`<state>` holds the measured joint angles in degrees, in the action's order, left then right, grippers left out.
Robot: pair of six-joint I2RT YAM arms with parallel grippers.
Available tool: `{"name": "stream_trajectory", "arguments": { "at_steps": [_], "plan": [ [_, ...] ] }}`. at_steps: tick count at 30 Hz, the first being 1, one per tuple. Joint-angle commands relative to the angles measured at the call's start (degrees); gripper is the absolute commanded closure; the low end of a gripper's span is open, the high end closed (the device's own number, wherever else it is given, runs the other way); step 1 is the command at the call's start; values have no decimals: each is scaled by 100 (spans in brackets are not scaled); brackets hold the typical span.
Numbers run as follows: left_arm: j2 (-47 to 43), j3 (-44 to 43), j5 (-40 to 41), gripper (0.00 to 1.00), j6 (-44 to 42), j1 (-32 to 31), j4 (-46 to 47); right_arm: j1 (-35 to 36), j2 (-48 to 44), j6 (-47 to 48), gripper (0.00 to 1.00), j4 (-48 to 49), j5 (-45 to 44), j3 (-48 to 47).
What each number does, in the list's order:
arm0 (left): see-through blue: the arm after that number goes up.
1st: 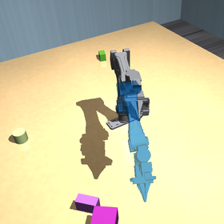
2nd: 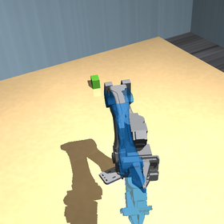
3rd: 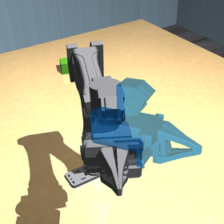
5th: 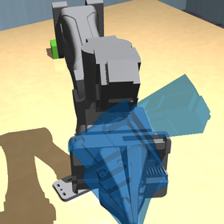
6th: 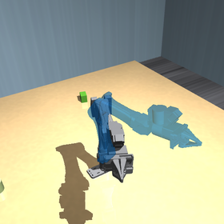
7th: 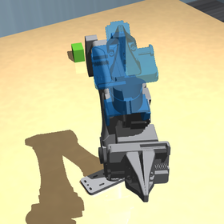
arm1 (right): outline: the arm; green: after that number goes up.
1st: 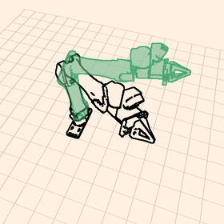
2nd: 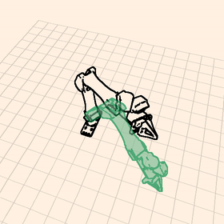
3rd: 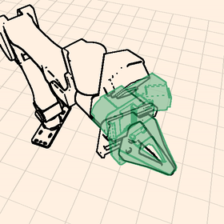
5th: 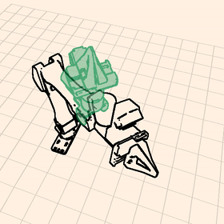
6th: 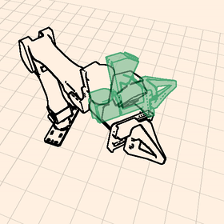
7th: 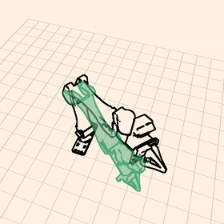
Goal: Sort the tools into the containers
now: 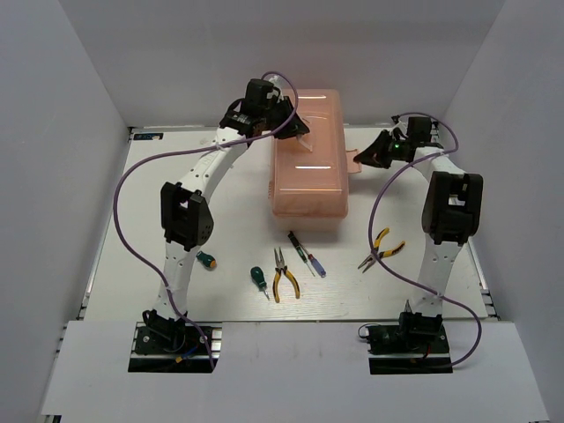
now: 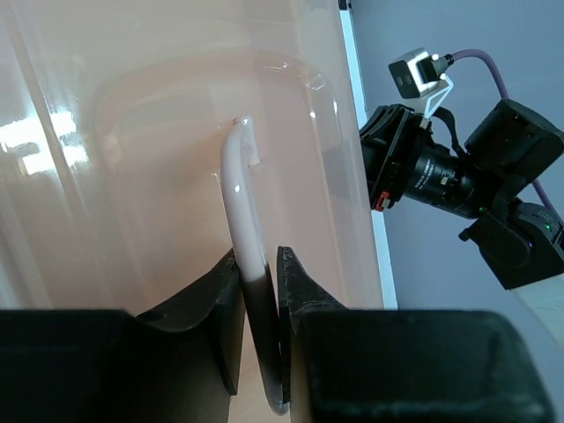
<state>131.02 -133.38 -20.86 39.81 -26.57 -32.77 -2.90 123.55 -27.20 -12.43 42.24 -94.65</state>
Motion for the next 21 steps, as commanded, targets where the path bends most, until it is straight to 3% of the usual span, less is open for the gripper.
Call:
{"name": "stream_trajectory", "arguments": {
  "at_steps": [1,8,12,16,19,21],
  "plan": [
    [-304,-355,161,100,-132,81,456,-219,-85,-154,100,645,226,-115],
    [-1550,-49,845,100,-246,1003,36,-448,99,751,100,12,-663,-1002],
    [-2588,1058,1400,100,-614,1653,-413,-484,187,1041,100,-58,-805,-1161],
    [-3047,1971,1725,100,-922,2067,-923,-466,170,1112,100,-76,-840,-995],
    [-3214,2464,1648,84,-1028,2208,-898,-440,144,1138,100,-58,-779,-898],
    [-3276,2860,1595,79,-1028,2208,-740,-431,109,1147,100,-67,-709,-836]
  ]
}}
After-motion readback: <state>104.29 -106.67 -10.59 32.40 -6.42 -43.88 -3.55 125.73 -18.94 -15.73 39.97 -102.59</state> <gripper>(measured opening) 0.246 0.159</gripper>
